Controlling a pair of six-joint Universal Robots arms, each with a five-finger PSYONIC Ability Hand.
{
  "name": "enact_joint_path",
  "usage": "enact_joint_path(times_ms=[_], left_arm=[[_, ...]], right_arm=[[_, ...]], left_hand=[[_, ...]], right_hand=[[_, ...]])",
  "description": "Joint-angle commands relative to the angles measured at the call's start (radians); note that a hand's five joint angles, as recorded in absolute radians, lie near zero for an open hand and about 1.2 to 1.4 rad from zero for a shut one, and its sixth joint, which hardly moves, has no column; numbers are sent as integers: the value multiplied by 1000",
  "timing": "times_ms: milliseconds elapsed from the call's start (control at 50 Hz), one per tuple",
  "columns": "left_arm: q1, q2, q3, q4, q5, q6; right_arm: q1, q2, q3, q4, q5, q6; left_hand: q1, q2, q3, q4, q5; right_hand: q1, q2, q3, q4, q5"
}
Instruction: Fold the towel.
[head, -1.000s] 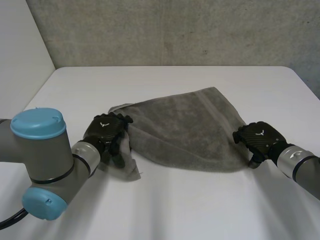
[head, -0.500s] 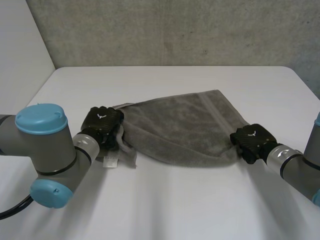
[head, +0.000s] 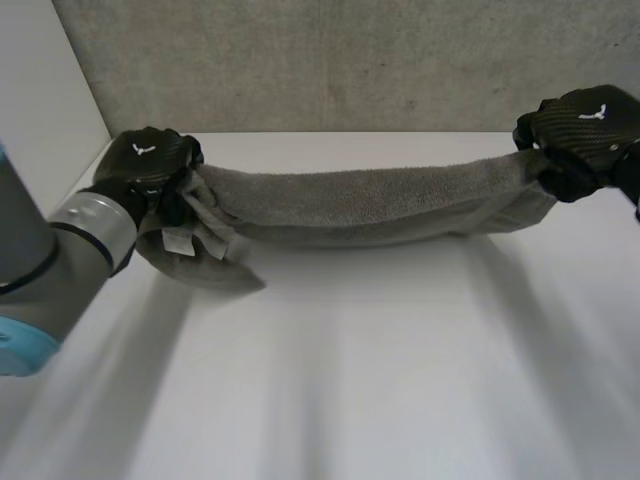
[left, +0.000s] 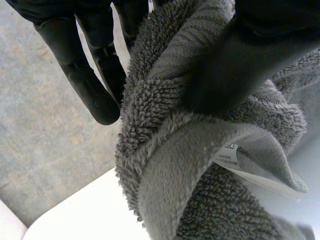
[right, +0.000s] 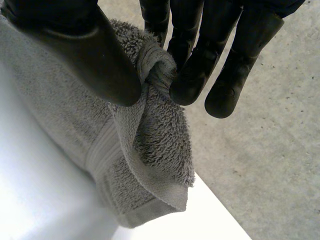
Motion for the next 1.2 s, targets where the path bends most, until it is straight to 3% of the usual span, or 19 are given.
enact_joint_path(times_ms=[20, 240, 300, 320, 340, 380, 440, 460, 500, 580, 740, 840, 940, 1000, 1080, 1200], left_arm=[[74, 6, -3, -61, 107, -3], [78, -219, 148, -62, 105, 7], [77, -239, 273, -58, 121, 7], [77, -233, 322, -44, 125, -1], [77, -233, 323, -44, 125, -1], [72, -213, 405, 46, 136, -21], [78, -175, 435, 152, 141, -114], [78, -175, 435, 152, 141, -114], [97, -128, 430, 201, 153, -247], [121, -112, 400, 183, 186, -327], [124, -143, 229, 146, 291, -317], [124, -213, 140, 114, 296, -222], [135, -293, 56, 10, 292, 15], [150, -298, 21, -59, 292, 109], [173, -276, -26, -102, 297, 151], [198, -28, -154, -110, 334, 139]], right_arm=[[-12, 131, -122, 169, -27, -67], [55, 341, -280, 140, 13, -92], [93, 367, -369, -2, 72, -72], [115, 364, -380, -169, 113, -52], [115, 364, -380, -171, 113, -52], [152, 286, -344, -521, 196, 15], [153, 184, -304, -623, 227, 81], [153, 183, -303, -624, 227, 82], [150, 159, -294, -608, 217, 109], [144, 177, -268, -483, 138, 131], [147, 229, -193, -223, 50, 80], [153, 281, -118, -127, 53, -18], [155, 368, -52, 20, 73, -176], [144, 381, -44, 83, 72, -198], [139, 369, -41, 117, 72, -194], [113, 234, -11, 133, 72, -156]], left_hand=[[-87, -135, -177, -159, -290], [-146, -193, -236, -218, -349], [-99, -147, -189, -171, -302], [-87, -135, -177, -160, -290], [-87, -135, -177, -160, -290], [-87, -135, -177, -160, -290], [-84, -132, -174, -157, -287], [-84, -132, -174, -157, -287], [-84, -132, -174, -157, -287], [-84, -132, -174, -157, -287], [-90, -138, -180, -162, -293], [-93, -141, -183, -165, -296], [-96, -143, -186, -168, -299], [-96, -143, -186, -168, -299], [-90, -138, -180, -162, -293], [-128, -176, -218, -200, -331]], right_hand=[[112, 122, 69, 59, 79], [112, 122, 69, 59, 79], [112, 122, 69, 59, 79], [112, 122, 69, 59, 79], [112, 122, 69, 59, 79], [112, 122, 69, 59, 79], [112, 122, 69, 59, 79], [112, 122, 69, 59, 79], [112, 122, 69, 59, 79], [112, 122, 69, 59, 79], [112, 122, 69, 59, 79], [112, 122, 69, 59, 79], [112, 122, 69, 59, 79], [112, 122, 69, 59, 79], [112, 122, 69, 59, 79], [112, 122, 69, 59, 79]])
